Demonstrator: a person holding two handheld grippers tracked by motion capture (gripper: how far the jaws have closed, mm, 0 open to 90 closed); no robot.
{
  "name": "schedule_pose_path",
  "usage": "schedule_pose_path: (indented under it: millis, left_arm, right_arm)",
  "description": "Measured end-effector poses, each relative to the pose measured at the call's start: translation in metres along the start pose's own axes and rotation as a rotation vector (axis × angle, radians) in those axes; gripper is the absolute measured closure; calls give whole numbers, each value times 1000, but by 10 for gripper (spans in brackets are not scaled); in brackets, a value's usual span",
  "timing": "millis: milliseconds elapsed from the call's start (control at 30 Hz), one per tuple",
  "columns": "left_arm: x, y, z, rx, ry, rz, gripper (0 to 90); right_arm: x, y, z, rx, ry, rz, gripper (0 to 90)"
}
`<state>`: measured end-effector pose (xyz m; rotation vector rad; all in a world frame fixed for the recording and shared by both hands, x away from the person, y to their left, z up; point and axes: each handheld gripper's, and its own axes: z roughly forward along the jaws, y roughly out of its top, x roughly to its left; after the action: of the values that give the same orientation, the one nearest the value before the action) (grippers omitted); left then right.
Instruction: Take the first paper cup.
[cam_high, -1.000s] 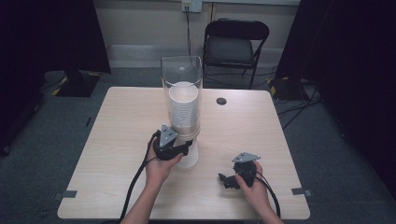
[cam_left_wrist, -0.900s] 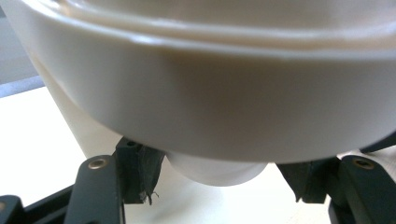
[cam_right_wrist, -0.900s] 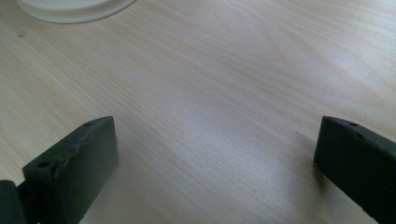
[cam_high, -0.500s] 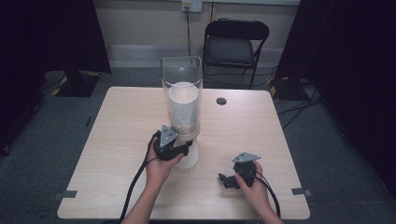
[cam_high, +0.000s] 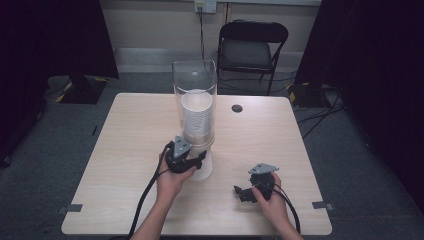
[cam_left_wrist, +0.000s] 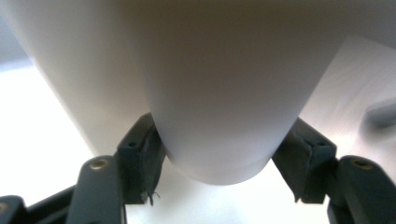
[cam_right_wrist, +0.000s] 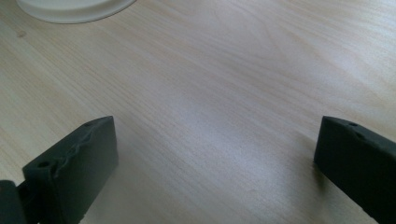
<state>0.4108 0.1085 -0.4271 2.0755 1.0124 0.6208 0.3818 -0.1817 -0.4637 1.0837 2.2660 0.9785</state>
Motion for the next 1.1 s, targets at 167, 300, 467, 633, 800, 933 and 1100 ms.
schedule_pose_path:
  millis: [167, 300, 467, 633, 800, 933, 1100]
  left_arm:
    - [-5, -28, -6, -101, -94, -33, 369]
    - [10, -28, -19, -87, -88, -14, 367]
    - [16, -39, -19, -47, -94, -15, 366]
    - [27, -50, -23, -57, -81, -56, 364]
    - [43, -56, -28, -61, -48, -76, 363]
    - [54, -61, -30, -84, -11, -87, 361]
    - [66, -64, -32, -111, 10, -119, 359]
  right_arm:
    - [0, -1, 0, 0, -2, 0, 0]
    - [1, 0, 0, 3, -3, 6, 0]
    - [1, 0, 0, 0, -5, 2, 0]
    - [1, 0, 0, -1, -4, 5, 0]
    - [1, 0, 0, 0, -6, 5, 0]
    - [1, 0, 0, -1, -4, 5, 0]
    - [1, 0, 0, -1, -4, 5, 0]
